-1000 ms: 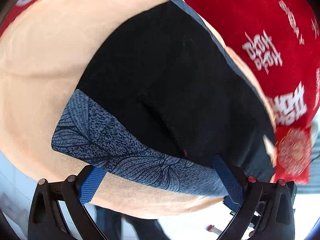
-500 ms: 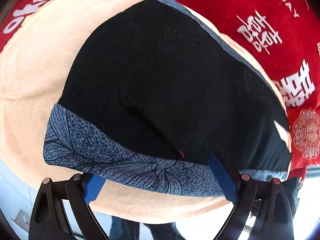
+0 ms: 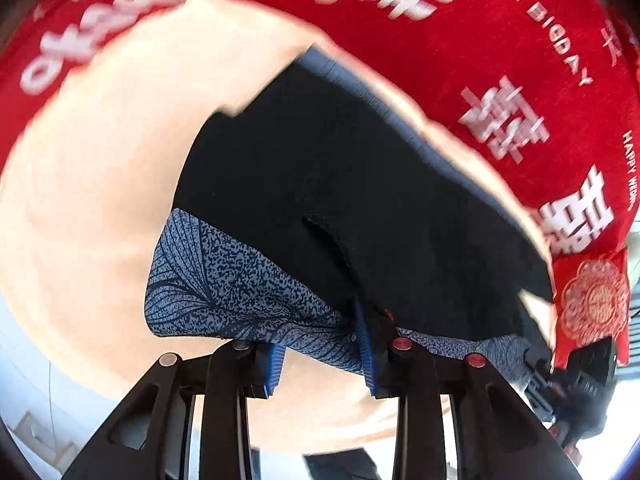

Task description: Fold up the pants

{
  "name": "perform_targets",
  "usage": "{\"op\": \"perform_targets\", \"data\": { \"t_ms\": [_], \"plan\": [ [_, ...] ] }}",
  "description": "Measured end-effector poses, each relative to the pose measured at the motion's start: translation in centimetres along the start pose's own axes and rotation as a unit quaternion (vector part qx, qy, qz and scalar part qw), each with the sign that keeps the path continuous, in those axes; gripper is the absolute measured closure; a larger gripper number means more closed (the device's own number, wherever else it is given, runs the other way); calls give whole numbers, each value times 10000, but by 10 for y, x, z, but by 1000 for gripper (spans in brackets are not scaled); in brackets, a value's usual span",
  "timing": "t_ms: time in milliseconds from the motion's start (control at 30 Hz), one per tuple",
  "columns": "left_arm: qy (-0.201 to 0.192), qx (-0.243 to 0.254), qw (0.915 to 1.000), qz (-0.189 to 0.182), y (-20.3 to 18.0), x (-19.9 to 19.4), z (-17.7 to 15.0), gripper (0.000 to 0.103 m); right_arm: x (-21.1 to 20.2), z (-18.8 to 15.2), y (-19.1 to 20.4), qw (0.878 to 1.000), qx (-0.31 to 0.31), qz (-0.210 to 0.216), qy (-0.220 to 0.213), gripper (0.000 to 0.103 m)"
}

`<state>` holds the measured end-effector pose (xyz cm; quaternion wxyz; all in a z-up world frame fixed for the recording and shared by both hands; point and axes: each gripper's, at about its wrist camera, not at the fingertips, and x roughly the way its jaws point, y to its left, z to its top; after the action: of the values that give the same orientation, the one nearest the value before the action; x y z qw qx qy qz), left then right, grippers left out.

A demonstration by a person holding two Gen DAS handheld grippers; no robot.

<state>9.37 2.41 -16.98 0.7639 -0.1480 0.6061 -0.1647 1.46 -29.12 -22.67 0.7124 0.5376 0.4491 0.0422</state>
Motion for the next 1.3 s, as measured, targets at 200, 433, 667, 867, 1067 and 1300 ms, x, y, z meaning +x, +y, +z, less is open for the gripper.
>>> {"op": "perform_targets", "data": {
  "t_ms": [200,433,667,867,1067,1300],
  "plan": [
    [-663,304,9973,100,-53,-8,86,70,2,111,53,9972,-686,-139,253,96],
    [-837,605,9884,1112,-75,76,178,53,82,228,57,9859,-1238,-743,848,94],
    [-518,244,9818,1811,-63,123,190,39,150,265,15,9769,-1116,-1345,1229,92],
    [-727,724,9632,2484,-82,92,182,20,134,254,61,9651,-1658,-1595,1254,20],
    [-330,940,9642,2456,-83,143,176,10,158,225,84,9337,-2532,-2054,1482,53],
    [-318,703,9601,2688,-77,168,178,5,171,252,58,9299,-2563,-2427,1031,72]
  ]
}}
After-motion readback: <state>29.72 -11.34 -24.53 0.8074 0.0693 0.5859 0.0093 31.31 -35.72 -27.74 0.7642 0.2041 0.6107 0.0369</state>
